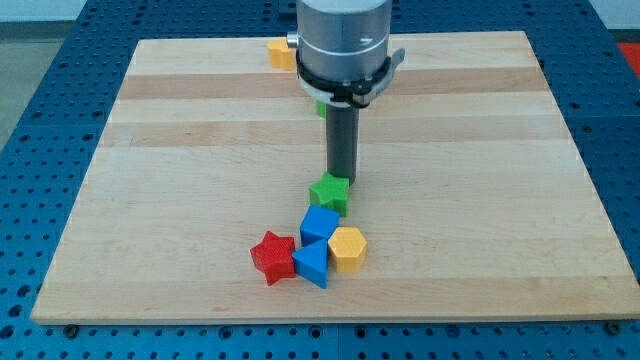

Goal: Move green circle into green star

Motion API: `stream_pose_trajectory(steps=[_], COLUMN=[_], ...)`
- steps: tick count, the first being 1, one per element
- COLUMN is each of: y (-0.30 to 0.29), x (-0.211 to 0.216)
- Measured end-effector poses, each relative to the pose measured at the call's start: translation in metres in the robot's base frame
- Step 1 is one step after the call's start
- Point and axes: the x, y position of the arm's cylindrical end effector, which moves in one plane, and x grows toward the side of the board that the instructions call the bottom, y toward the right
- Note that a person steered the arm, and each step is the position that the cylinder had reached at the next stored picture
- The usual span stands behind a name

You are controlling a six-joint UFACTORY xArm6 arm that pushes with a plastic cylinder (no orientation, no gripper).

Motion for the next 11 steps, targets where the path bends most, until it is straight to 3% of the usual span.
stream_pose_trajectory(steps=[1,3,6,7,10,11], y=[0.000,0.000,0.030,0.008,-0.021,-0.048], x=[0.020,0.019,-0.164,-0.171,-0.112,-0.121])
